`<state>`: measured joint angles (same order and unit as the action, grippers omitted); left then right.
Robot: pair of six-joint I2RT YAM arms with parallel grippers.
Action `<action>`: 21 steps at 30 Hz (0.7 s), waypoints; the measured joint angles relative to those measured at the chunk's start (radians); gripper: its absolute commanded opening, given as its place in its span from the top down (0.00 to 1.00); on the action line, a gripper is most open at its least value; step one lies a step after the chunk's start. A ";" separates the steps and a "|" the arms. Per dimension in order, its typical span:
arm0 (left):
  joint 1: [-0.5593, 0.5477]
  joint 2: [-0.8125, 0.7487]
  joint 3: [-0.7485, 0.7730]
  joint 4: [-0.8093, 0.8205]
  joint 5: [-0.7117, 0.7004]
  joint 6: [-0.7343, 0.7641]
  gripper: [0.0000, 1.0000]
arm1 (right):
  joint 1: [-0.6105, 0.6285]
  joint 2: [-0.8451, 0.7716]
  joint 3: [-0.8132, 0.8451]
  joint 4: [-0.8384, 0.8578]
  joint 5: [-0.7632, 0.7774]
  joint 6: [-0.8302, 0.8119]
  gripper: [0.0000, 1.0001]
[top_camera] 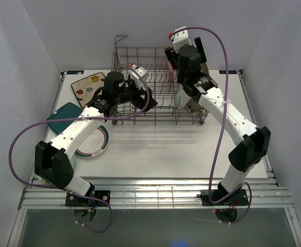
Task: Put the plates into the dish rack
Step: Move the plate to the center of the board.
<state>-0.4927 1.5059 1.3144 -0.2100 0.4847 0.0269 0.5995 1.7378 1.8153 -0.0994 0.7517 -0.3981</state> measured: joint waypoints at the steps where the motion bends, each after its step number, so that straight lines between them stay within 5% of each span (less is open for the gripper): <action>1: 0.000 -0.006 0.000 0.000 -0.005 0.001 0.02 | 0.008 -0.028 -0.021 0.010 -0.012 0.003 0.10; 21: 0.006 -0.287 -0.129 0.015 -0.232 0.033 0.02 | 0.030 -0.554 -0.595 0.103 -0.372 0.318 0.10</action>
<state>-0.4862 1.2186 1.1854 -0.1951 0.2527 0.0601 0.6296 1.1835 1.2198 0.0036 0.3794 -0.0803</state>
